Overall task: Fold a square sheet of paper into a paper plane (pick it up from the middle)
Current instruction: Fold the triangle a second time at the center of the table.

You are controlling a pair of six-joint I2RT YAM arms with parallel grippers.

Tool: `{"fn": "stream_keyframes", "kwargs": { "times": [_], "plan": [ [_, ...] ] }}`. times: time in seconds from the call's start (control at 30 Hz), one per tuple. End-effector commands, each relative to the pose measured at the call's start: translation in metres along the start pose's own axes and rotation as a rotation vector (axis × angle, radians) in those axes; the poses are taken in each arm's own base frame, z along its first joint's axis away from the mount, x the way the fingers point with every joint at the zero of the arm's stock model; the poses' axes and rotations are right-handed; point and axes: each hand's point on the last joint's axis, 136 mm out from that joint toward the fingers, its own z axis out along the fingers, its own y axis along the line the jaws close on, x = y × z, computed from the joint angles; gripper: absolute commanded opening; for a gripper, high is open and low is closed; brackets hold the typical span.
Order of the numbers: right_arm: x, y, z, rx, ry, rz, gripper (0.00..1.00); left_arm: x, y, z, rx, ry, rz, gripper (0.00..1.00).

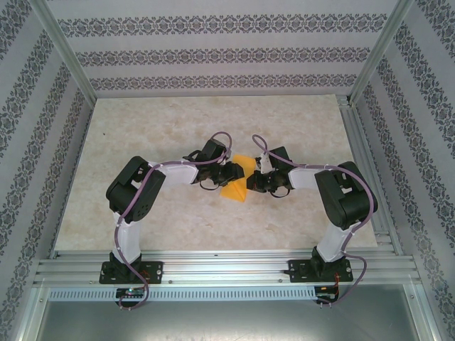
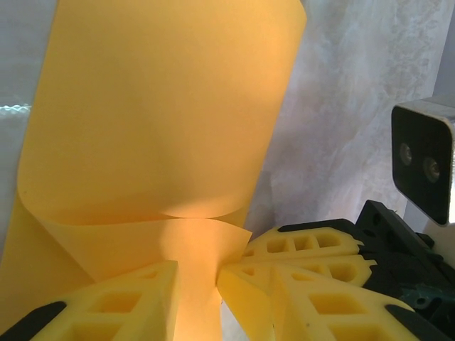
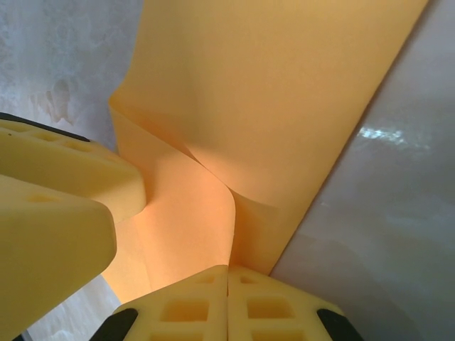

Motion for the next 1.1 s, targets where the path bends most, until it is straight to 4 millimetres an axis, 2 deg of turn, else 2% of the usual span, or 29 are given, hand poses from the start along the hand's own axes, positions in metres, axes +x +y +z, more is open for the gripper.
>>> {"fn": "stream_keyframes", "kwargs": {
  "times": [0.0,0.33,0.53,0.67,0.9,1.0,1.07],
  "plan": [
    [-0.004,0.000,0.000,0.029,-0.007,-0.029,0.06,0.001,-0.007,-0.003,-0.015,-0.006,0.036,0.40],
    [-0.007,0.000,0.001,0.034,-0.010,-0.035,0.07,0.003,-0.001,0.000,-0.034,0.000,0.034,0.40],
    [0.000,-0.011,0.005,0.076,0.016,-0.022,0.07,0.003,0.003,0.003,-0.044,0.007,0.032,0.40],
    [0.004,-0.013,0.007,0.088,0.033,-0.027,0.06,0.001,-0.006,0.000,-0.018,-0.001,0.046,0.40],
    [0.004,-0.012,0.007,0.099,0.036,-0.039,0.06,-0.009,-0.034,-0.015,0.054,-0.050,0.079,0.41],
    [0.004,-0.012,0.007,0.099,0.037,-0.038,0.06,-0.011,-0.033,-0.014,0.054,-0.056,0.074,0.38],
    [0.005,-0.012,0.007,0.101,0.039,-0.037,0.06,-0.010,-0.025,-0.009,0.032,-0.051,0.059,0.34]
  ]
}}
